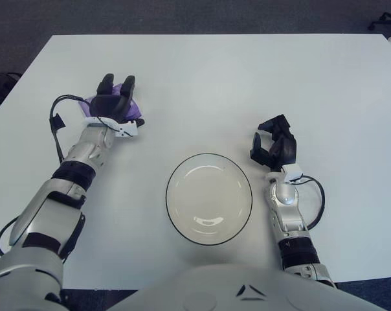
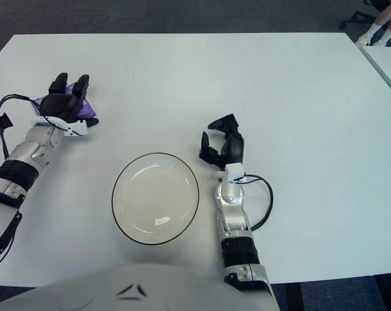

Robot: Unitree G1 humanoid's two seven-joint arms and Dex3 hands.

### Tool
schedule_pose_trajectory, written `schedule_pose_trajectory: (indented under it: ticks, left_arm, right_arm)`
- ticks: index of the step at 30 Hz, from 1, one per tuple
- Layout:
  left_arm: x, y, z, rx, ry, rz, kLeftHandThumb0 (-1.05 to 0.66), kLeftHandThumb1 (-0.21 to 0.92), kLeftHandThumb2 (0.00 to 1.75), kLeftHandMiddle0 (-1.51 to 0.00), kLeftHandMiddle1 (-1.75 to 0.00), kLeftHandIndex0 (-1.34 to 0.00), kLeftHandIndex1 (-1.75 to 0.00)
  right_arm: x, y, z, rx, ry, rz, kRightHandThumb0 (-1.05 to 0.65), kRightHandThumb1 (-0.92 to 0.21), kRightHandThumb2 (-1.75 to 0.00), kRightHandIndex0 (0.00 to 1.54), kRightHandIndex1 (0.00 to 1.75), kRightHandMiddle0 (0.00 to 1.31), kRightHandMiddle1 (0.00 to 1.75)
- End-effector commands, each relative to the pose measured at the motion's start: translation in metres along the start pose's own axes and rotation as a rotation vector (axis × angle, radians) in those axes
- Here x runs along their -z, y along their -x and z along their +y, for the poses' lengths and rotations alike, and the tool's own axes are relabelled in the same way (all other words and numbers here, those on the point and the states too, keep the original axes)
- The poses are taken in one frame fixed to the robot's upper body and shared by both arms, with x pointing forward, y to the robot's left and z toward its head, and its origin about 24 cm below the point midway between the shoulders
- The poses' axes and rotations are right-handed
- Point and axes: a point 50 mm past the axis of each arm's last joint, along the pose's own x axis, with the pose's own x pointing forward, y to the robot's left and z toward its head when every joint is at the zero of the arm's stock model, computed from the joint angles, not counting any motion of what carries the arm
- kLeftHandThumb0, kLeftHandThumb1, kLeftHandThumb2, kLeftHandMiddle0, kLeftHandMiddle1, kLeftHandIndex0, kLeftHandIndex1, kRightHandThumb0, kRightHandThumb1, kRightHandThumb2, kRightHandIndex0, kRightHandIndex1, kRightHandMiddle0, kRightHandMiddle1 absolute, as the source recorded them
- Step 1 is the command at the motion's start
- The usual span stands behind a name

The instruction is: Put the tissue paper into the plate.

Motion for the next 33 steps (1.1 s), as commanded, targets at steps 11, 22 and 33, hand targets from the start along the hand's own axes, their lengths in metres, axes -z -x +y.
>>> schedule_pose_trajectory:
  ticks: [11,22,33]
  left_arm:
    - [0.016,0.0449,-0.0766,0.216,0.097,0.163,-0.36,0.13,1.23,-0.16,-1.69,-0.06,-1.65]
    - [0.0184,0.0439,-0.0756,0.194,0.154,0.192,-0.02,0.11,1.53,-0.7,-1.75,-0.59,-1.71]
    - [0.0226,0.0428,-0.0734,0.183,0.202,0.2,0.0,-0.04,1.67,-0.9,-1.6,-0.68,-1.75]
  right_arm:
    - [0.0476,0.0397,-0.0248,0.023,0.112,0.277,-0.4,-0.58,-0.99,0.64,1.49,0.41,1.75]
    - [0.0471,0.0388,-0.026,0.024,0.119,0.276,-0.41,-0.57,-1.0,0.64,1.5,0.41,1.75]
    - [0.0467,0.0382,-0.0277,0.023,0.11,0.275,-0.41,-0.57,-1.0,0.65,1.5,0.41,1.75]
